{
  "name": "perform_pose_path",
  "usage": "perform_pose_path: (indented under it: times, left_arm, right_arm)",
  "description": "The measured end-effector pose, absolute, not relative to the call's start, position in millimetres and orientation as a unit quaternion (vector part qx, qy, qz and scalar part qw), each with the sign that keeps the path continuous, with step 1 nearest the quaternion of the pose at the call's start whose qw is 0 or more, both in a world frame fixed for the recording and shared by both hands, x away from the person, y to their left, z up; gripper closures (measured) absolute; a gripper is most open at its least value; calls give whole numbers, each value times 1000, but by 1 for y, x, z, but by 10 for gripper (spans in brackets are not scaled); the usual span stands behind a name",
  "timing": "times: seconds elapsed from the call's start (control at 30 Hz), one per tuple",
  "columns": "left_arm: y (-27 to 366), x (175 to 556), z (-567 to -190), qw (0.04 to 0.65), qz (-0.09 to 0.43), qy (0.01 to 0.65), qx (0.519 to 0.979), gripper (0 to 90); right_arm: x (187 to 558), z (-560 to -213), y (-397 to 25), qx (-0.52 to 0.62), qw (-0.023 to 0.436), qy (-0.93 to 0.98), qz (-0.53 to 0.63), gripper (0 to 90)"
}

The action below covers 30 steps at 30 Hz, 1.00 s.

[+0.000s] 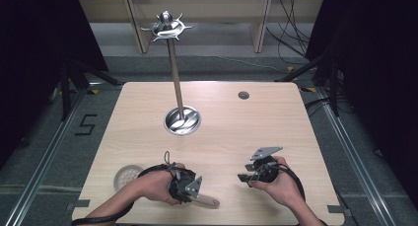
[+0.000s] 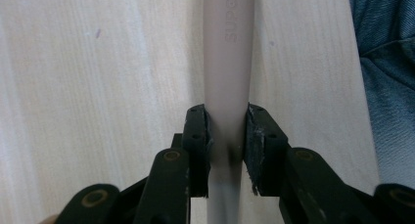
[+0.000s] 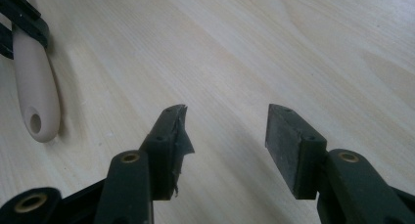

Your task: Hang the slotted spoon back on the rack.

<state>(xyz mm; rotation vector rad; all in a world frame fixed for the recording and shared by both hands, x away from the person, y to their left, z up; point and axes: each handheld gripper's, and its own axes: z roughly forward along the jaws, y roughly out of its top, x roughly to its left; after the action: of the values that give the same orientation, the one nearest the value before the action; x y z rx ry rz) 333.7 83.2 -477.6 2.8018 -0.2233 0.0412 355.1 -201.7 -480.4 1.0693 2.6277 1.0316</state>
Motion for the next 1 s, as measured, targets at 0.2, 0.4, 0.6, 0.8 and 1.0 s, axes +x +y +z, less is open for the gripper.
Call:
perform_pose_path:
  times: [0.2, 0.4, 0.6, 0.8, 1.0]
  left_arm:
    - [87, 339, -468, 179, 33, -67, 981, 716]
    - [94, 344, -453, 181, 47, -48, 981, 717]
    - [103, 349, -438, 199, 60, -28, 978, 716]
    - [112, 351, -426, 216, 74, -1, 974, 717]
    - [117, 352, -420, 227, 81, 8, 970, 717]
  right_arm:
    - [356, -479, -204, 346, 72, 871, 342, 500]
    - [356, -475, -207, 369, 79, 857, 352, 500]
    - [357, -474, -210, 385, 89, 841, 370, 500]
    - [358, -472, -212, 392, 87, 839, 367, 498]
    - [358, -472, -212, 391, 89, 839, 368, 496]
